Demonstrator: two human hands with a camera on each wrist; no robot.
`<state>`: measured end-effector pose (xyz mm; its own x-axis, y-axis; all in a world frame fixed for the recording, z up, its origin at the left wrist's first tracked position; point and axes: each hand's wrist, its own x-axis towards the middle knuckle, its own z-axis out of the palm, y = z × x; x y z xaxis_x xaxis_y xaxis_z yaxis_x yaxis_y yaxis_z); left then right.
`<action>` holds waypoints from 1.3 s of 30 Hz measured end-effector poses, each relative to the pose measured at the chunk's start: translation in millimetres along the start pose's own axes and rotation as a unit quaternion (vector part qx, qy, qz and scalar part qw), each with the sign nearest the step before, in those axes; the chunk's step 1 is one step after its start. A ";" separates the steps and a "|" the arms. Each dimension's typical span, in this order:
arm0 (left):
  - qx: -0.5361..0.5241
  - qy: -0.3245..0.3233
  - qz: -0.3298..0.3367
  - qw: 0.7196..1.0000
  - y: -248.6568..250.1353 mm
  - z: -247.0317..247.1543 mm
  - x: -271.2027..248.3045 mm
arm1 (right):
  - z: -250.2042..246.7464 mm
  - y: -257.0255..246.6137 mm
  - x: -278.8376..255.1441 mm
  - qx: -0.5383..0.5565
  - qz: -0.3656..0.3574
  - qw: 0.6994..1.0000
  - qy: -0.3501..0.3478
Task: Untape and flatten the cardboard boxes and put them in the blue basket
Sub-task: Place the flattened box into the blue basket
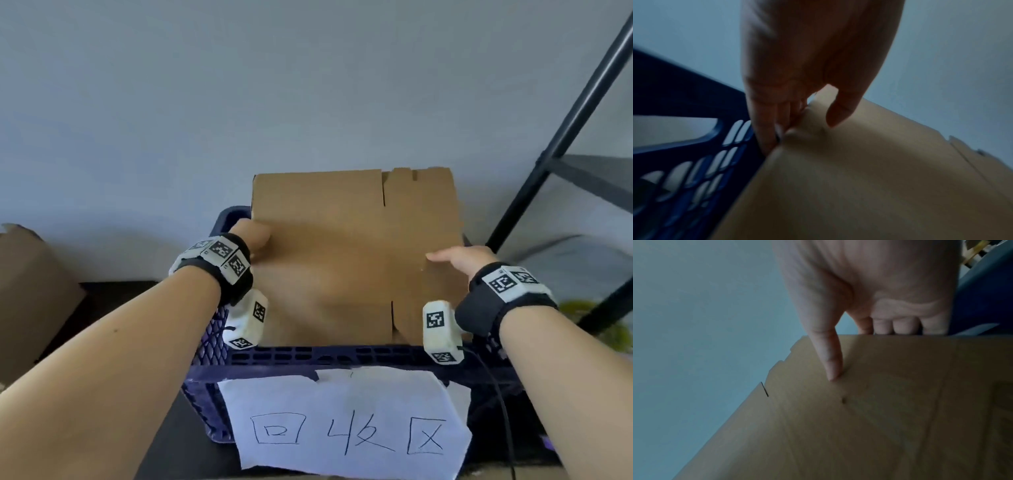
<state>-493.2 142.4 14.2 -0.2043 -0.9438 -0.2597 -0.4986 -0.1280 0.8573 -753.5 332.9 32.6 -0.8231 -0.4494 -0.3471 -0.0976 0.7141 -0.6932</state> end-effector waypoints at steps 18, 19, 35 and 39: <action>0.368 -0.205 -0.198 0.885 -87.7 71.9 69.3 | 88.4 34.6 87.6 -0.487 0.013 0.846 -0.218; 0.398 -0.195 -0.173 0.880 -92.0 73.2 74.2 | 97.7 40.0 93.2 -0.495 0.014 0.839 -0.228; 0.573 -0.280 0.127 0.760 -111.7 151.9 97.0 | 196.7 51.3 102.5 -0.493 -0.200 0.775 -0.341; 0.589 -0.276 0.139 0.747 -113.4 155.1 100.5 | 203.3 54.5 100.7 -0.514 -0.224 0.763 -0.320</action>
<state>-587.9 109.4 -178.1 -0.5918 -0.5727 -0.5673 -0.7011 0.7130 0.0116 -727.9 217.4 -168.6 -0.1685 -0.7069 -0.6869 -0.9477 0.3079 -0.0845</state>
